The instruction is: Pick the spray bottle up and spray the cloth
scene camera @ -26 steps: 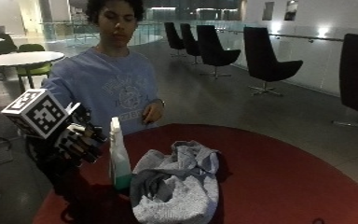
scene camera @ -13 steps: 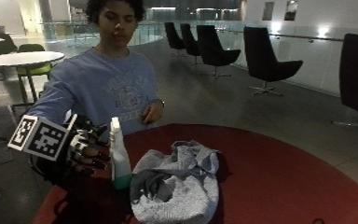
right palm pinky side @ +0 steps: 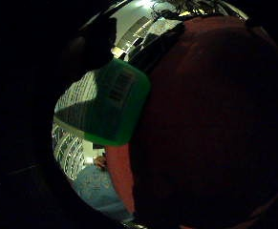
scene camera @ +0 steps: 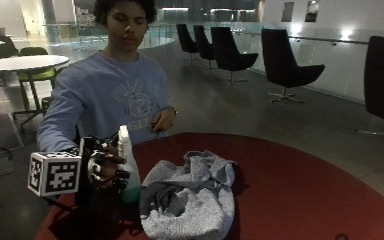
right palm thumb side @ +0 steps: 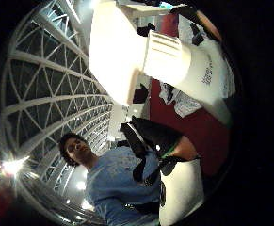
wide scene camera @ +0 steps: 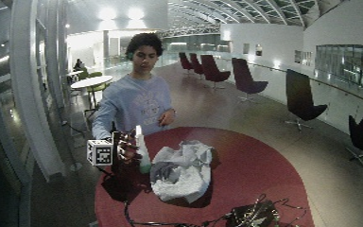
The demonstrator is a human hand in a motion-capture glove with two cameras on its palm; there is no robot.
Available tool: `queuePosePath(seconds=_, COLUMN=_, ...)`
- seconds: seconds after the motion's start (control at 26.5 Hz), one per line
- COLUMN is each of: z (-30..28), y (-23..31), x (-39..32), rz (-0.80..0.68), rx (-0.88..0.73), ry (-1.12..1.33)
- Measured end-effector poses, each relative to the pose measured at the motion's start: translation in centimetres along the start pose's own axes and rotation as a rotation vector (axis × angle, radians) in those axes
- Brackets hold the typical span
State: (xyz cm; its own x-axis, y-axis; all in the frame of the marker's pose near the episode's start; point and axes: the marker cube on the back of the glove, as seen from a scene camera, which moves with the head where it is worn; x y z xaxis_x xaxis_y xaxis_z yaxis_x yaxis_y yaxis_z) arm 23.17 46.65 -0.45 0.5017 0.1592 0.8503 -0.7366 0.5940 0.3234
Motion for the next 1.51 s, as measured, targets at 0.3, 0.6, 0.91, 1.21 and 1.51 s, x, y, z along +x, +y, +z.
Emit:
queuePosePath(seconds=0.3, z=2.1, y=-1.3, x=1.2, rz=0.015, rx=0.047, ry=0.031)
queuePosePath(seconds=0.6, z=3.4, y=-2.1, x=1.4, rz=-0.006, rx=0.139, ry=0.010)
queuePosePath(seconds=0.91, z=3.1, y=-1.7, x=0.0, rz=-0.077, rx=0.144, ry=0.013)
queuePosePath(seconds=1.21, z=2.5, y=-2.4, x=-3.7, rz=-0.034, rx=-0.012, ry=0.005)
queuePosePath(seconds=1.51, z=3.3, y=-3.7, x=-5.1, rz=0.107, rx=-0.221, ry=0.053)
